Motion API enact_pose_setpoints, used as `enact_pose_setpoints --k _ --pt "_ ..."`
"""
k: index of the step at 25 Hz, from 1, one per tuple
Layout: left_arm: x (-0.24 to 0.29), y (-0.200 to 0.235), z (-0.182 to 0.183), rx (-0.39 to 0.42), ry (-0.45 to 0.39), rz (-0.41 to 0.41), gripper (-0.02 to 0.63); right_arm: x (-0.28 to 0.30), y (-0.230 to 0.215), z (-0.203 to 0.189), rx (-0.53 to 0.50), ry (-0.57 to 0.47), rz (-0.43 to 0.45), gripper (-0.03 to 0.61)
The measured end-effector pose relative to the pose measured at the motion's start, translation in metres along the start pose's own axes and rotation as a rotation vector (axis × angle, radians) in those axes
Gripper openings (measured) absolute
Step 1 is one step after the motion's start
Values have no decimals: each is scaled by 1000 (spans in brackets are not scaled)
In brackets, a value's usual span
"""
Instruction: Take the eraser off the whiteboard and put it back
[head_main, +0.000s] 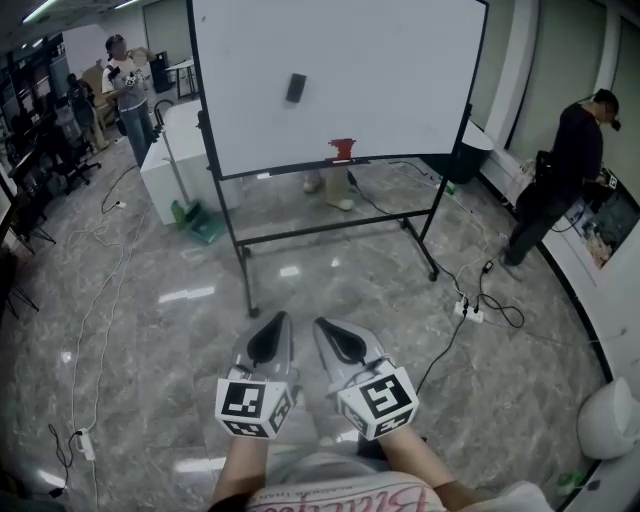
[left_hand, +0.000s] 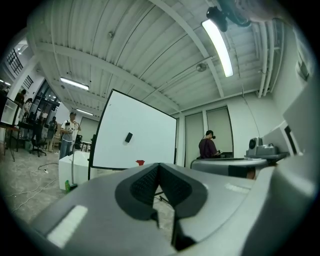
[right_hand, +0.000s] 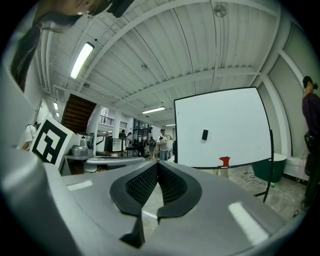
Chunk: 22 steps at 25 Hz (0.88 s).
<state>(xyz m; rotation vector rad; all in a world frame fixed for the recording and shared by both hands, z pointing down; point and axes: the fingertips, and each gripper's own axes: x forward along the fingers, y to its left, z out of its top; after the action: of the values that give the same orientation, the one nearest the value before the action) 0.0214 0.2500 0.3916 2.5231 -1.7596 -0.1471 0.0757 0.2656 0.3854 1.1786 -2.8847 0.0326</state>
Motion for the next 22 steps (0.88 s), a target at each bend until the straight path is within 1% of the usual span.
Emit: enact_pose_setpoints --k 6,12,17,22 --pt "38 25 -1 -7 9 -7 0 37 -23 -2 -3 19 -3 2" --pt "96 60 8 -1 0 -21 0 97 -60 8 -24 17 -6 2" --pt "139 99 26 5 -23 -30 0 148 -83 24 -36 -4 -28 2" --pt "178 129 30 16 -24 -63 0 194 -108 28 -26 -17 -62 2"
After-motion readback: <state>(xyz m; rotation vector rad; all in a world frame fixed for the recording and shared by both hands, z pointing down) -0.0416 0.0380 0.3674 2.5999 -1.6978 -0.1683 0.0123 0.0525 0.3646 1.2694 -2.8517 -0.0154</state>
